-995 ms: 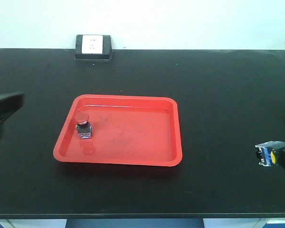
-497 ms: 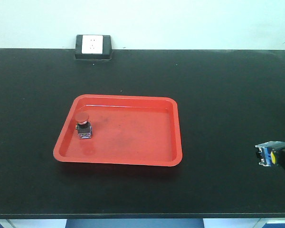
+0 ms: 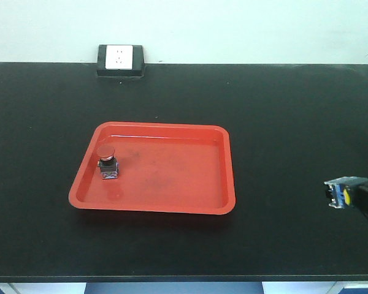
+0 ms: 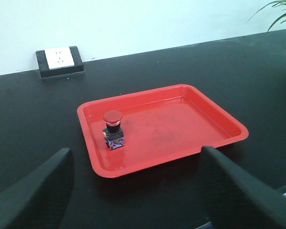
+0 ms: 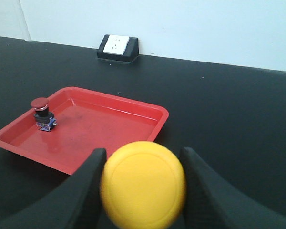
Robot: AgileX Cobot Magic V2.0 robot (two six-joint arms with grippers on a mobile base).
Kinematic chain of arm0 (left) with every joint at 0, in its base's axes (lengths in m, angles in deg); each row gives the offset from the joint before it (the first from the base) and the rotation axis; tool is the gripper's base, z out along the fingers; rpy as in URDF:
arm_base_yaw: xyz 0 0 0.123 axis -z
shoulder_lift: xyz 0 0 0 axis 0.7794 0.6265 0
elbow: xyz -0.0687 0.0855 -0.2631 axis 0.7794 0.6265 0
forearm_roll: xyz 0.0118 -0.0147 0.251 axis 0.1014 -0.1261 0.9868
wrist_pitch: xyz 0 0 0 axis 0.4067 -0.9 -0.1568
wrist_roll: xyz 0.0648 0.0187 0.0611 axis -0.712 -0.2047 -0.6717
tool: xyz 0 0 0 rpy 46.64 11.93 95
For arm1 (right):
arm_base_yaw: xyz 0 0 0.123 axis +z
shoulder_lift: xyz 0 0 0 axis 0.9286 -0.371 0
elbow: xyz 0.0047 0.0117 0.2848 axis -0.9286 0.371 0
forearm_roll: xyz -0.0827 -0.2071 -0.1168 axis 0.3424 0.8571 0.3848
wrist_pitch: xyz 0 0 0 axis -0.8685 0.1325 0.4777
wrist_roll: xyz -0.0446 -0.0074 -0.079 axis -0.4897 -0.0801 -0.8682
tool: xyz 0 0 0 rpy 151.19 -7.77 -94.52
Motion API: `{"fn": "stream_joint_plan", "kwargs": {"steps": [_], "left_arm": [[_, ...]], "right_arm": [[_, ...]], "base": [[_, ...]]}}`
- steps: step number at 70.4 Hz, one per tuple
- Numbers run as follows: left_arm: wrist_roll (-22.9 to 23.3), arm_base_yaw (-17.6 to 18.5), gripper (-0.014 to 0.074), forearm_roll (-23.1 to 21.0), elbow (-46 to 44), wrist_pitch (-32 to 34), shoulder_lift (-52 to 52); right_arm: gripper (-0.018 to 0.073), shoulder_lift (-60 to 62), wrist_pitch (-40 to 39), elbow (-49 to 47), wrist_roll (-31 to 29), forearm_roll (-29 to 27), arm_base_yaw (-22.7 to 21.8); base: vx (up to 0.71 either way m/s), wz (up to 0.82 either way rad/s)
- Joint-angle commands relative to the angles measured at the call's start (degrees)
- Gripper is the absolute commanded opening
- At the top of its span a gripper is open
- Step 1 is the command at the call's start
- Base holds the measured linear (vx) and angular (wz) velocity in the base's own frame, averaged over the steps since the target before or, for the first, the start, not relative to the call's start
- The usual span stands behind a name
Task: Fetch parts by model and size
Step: 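Lower the yellow-capped switch into the tray with the right gripper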
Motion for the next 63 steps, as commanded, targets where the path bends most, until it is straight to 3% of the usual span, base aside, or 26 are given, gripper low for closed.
{"fn": "stream_joint_plan", "kwargs": {"steps": [1, 41, 63], "left_arm": [[0.41, 0.49, 0.0523, -0.98, -1.31, 3.66, 0.77], [0.41, 0.49, 0.0523, -0.98, -1.31, 3.62, 0.77], [0.41, 0.49, 0.0523, -0.98, -1.31, 3.62, 0.77]], "right_arm": [[-0.0008, -4.17, -6.06, -3.29, -0.10, -0.92, -0.17], [0.0005, -46.83, -4.73, -30.23, -0.60, -3.48, -0.11], [0.0008, -71.52, 4.97, -49.10, -0.37, -4.41, -0.11]], "base": [[0.00, 0.00], [0.00, 0.00], [0.00, 0.00]]}}
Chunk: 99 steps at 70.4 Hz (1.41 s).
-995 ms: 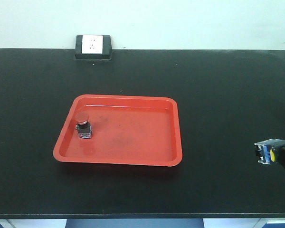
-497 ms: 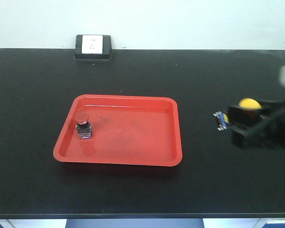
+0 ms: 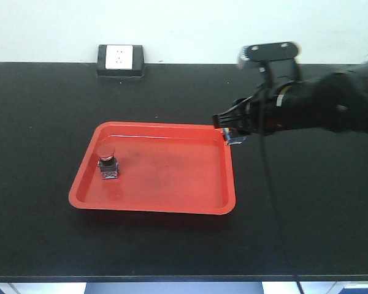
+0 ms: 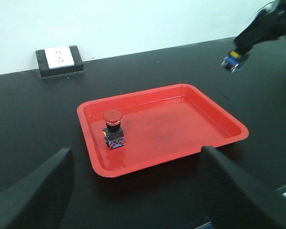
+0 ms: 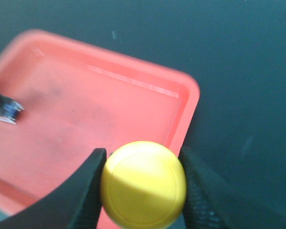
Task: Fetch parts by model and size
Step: 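Lower the yellow-capped switch into the tray with the right gripper, then open the right gripper and withdraw it from the tray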
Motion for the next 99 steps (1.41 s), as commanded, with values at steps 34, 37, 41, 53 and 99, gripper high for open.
{"fn": "stream_joint_plan", "kwargs": {"steps": [34, 37, 41, 53, 99], "left_arm": [[0.41, 0.49, 0.0523, -0.98, -1.31, 3.85, 0.77], [0.41, 0.49, 0.0523, -0.98, -1.31, 3.85, 0.77], [0.41, 0.49, 0.0523, -0.98, -1.31, 3.85, 0.77], [0.41, 0.49, 0.0523, -0.98, -1.31, 3.91, 0.77], [0.41, 0.49, 0.0523, -0.98, -1.31, 3.73, 0.77]], "right_arm": [[0.0021, -20.27, 3.47, -17.75, -0.27, -3.10, -0.16], [0.0027, -20.89, 3.41, -17.75, -0.17, -3.10, -0.16], [0.0043, -21.39, 3.25, -17.75, -0.04, -3.10, -0.16], [0.0166, -22.18, 3.87, -17.75, -0.04, -3.17, -0.16], [0.0538, -2.43, 12.71, -17.58, 2.95, 1.81, -0.24]], "base": [[0.00, 0.00], [0.00, 0.00], [0.00, 0.00], [0.00, 0.00], [0.00, 0.00]]}}
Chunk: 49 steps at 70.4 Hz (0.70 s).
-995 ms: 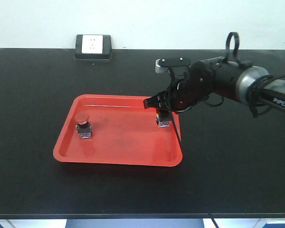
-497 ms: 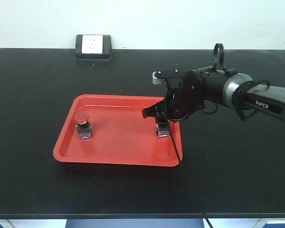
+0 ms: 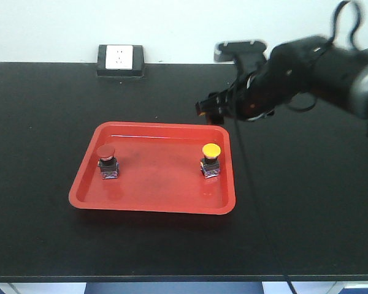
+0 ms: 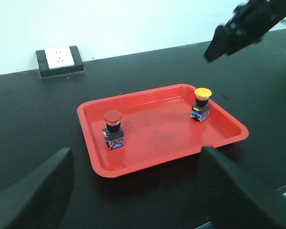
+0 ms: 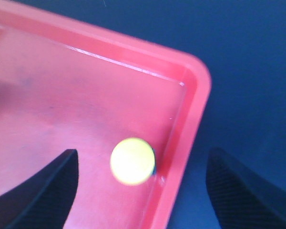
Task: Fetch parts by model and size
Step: 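Open the right gripper and withdraw it from the tray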
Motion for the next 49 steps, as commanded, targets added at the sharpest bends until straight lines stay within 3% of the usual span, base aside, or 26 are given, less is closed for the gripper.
{"fn": "stream_joint_plan", "kwargs": {"steps": [1, 30, 49], "left_arm": [[0.41, 0.49, 0.0523, -0.98, -1.31, 3.73, 0.77], [0.41, 0.49, 0.0523, -0.98, -1.31, 3.79, 0.77], [0.41, 0.49, 0.0523, -0.98, -1.31, 3.84, 0.77]], "right_arm": [[0.0538, 8.03, 0.30, -1.66, 0.00, 0.67, -0.24], [0.0536, 31.64, 4.86, 0.09, -2.52, 1.21, -0.19], [0.0536, 52.55, -7.56, 21.79, -3.23, 2.11, -0.24]], "base": [[0.00, 0.00], [0.00, 0.00], [0.00, 0.00]]}}
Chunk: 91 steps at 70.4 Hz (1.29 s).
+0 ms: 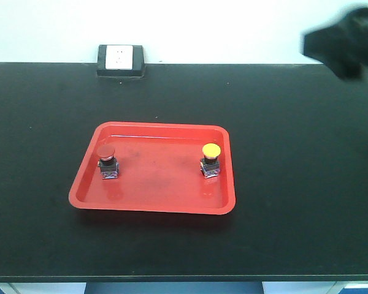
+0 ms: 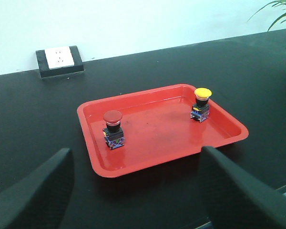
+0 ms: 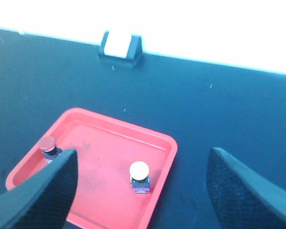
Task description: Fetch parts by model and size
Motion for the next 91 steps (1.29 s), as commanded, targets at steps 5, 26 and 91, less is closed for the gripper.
{"fn": "stream_joint_plan", "kwargs": {"steps": [5, 26, 91], "left_arm": [[0.41, 0.49, 0.0523, -0.98, -1.31, 3.92, 0.77], [0.41, 0.49, 0.0523, -0.98, -1.31, 3.92, 0.77], [0.03, 0.49, -0.0008, -0.89, -1.31, 3.60, 0.77]], "right_arm": [[0.0536, 12.32, -11.60, 11.42, -0.58, 0.88, -0.24], [0.0536, 34.02, -14.68, 30.51, -1.45, 1.33, -0.24], [0.0206, 47.24, -22.25, 49.72, -6.37, 0.37, -0.24]], "base": [[0.00, 0.00], [0.00, 0.00], [0.00, 0.00]]}}
